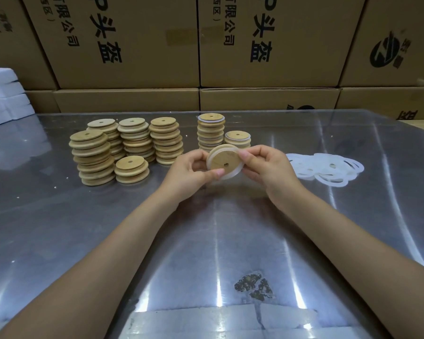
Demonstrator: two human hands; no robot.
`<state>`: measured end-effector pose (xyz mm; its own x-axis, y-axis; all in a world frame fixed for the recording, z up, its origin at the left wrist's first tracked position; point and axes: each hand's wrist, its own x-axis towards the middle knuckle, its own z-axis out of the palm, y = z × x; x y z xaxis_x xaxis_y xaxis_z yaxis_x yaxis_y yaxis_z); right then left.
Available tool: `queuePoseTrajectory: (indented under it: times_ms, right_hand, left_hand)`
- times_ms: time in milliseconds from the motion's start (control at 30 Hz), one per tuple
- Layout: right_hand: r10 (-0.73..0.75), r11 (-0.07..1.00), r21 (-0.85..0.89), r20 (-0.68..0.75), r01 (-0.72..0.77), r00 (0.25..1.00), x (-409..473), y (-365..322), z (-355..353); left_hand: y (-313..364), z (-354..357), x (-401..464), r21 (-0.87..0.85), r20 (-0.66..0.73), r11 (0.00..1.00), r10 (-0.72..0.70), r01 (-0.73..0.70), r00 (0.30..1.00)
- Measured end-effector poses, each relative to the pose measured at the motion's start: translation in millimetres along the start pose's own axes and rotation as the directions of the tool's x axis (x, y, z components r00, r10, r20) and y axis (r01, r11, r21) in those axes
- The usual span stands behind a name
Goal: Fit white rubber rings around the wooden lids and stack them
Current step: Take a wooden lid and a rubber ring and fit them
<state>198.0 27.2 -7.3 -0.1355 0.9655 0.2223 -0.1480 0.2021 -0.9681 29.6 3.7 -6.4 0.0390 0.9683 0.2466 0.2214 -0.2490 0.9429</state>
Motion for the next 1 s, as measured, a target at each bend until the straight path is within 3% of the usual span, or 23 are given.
queuePoseTrajectory:
  times_ms: [100, 233, 300, 467, 567, 800, 900, 1000]
  right_hand:
    - [-0.01, 0.999, 0.049, -0.012, 0.011, 1.0, -1, -1, 2]
    - [-0.164, 0.971, -0.189, -0.088, 0.145, 0.983, -3, 0, 2]
    - [-0.199, 0.962, -0.204, -0.082, 0.179, 0.977, -5, 0, 3]
    - [-0.233, 0.957, -0.193, -0.062, 0.217, 0.971, -8, -1, 9]
    - [-0.227, 0.96, -0.178, -0.054, 0.215, 0.972, -10, -4, 11]
    - [-0.001, 0.998, 0.06, 0.001, 0.001, 1.0, -9, -10, 11]
    - [-0.023, 0.996, 0.083, -0.003, 0.023, 1.0, -10, -11, 11]
    - [-0.087, 0.996, -0.011, -0.019, 0.087, 0.996, -11, -11, 11]
  left_hand:
    - [1, 5, -3, -0.104, 0.006, 0.993, -0.052, 0.053, 0.999]
    - [1, 12, -6, -0.178, -0.002, 0.983, -0.052, 0.05, 0.999]
    - [2, 15, -6, -0.183, -0.018, 0.983, -0.015, 0.011, 1.0]
    - [1, 20, -5, -0.006, -0.033, 0.992, 0.128, -0.128, 0.991]
    - [0, 17, -2, 0.068, -0.044, 0.989, 0.134, -0.131, 0.99]
    - [3, 10, -1, -0.165, 0.001, 0.986, 0.033, -0.032, 0.999]
    - [3, 10, -3, -0.206, 0.026, 0.978, 0.008, -0.003, 1.0]
    - [2, 11, -4, -0.279, 0.047, 0.959, -0.035, 0.047, 0.998]
